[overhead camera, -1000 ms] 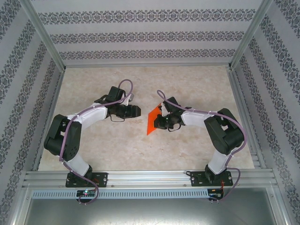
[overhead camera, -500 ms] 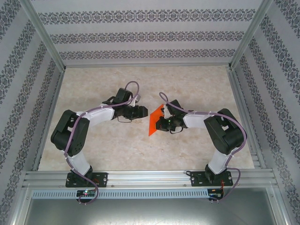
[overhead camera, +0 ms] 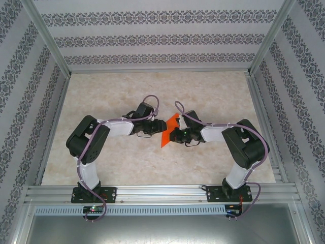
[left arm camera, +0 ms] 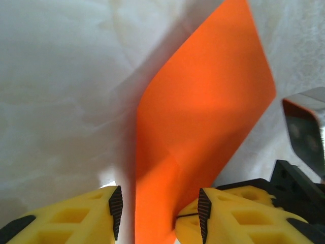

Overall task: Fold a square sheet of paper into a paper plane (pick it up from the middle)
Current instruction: Fold the wing for the fifth time at the center of the table.

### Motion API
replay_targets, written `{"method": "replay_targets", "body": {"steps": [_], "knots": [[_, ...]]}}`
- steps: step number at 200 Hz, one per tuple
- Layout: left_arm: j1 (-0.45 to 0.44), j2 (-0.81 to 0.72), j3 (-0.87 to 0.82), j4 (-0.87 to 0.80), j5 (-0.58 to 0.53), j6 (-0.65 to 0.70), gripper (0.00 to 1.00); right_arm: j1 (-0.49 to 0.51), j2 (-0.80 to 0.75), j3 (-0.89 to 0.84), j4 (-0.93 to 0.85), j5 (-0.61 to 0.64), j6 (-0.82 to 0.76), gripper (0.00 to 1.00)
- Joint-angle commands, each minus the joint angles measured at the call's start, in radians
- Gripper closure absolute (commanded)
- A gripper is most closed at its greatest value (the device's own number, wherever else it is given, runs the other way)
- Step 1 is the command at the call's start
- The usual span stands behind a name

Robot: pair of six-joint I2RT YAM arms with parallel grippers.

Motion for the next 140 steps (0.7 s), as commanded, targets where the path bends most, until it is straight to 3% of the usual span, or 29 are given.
{"method": "replay_targets", "body": {"steps": [1, 44, 119, 140], "knots": [[-0.022, 0.032, 0.005, 0.054, -0.043, -0.033, 0.54, -0.013, -0.003, -0.031, -0.047, 0.036, -0.008, 0.99], [-0.04, 0.052, 0.014, 0.089, -0.025, -0.032, 0.63, -0.019, -0.008, -0.038, -0.045, 0.037, -0.009, 0.99], [-0.049, 0.035, 0.035, 0.054, -0.022, 0.016, 0.91, -0.03, -0.018, -0.039, -0.033, 0.039, -0.001, 0.99], [-0.049, 0.035, 0.043, 0.025, -0.024, 0.04, 0.93, -0.031, -0.027, -0.044, -0.033, 0.049, 0.002, 0.99]]}}
